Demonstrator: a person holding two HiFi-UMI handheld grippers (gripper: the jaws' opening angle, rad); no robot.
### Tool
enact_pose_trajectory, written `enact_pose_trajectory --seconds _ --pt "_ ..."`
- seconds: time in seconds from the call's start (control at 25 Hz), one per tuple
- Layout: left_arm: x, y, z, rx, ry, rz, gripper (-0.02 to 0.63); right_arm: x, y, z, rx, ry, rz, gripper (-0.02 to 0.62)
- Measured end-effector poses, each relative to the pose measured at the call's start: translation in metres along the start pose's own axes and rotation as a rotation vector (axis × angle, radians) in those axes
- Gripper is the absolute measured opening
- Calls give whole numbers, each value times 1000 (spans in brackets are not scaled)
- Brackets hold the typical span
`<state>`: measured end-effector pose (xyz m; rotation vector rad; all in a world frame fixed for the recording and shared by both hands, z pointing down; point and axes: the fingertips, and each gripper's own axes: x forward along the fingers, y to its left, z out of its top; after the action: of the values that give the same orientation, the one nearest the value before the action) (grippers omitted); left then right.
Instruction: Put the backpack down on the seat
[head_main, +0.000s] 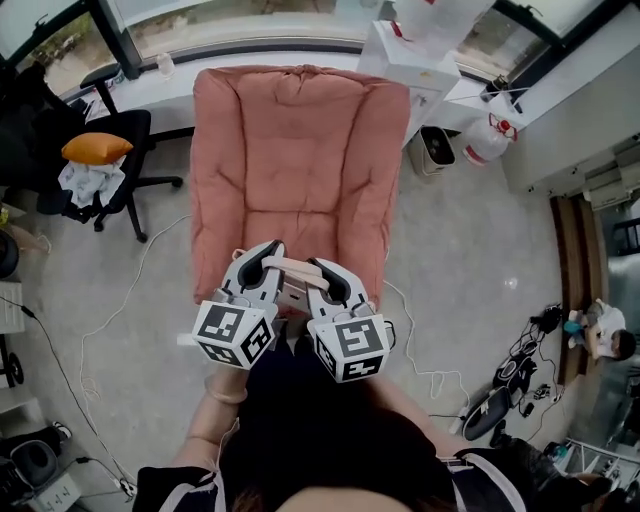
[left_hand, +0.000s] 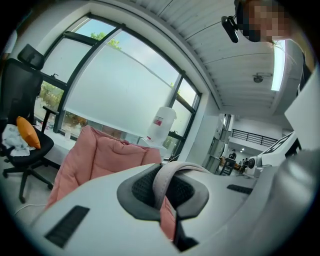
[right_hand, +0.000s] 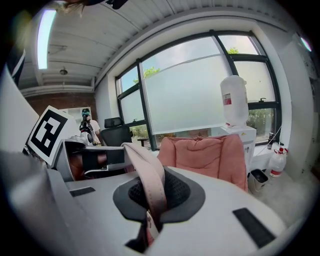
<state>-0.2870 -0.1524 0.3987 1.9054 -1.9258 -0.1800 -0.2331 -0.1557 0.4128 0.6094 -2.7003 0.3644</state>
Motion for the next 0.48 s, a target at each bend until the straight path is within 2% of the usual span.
enact_pose_trajectory --seconds 0.48 --pt "14 42 10 35 65 -125 15 42 13 3 56 -12 -120 32"
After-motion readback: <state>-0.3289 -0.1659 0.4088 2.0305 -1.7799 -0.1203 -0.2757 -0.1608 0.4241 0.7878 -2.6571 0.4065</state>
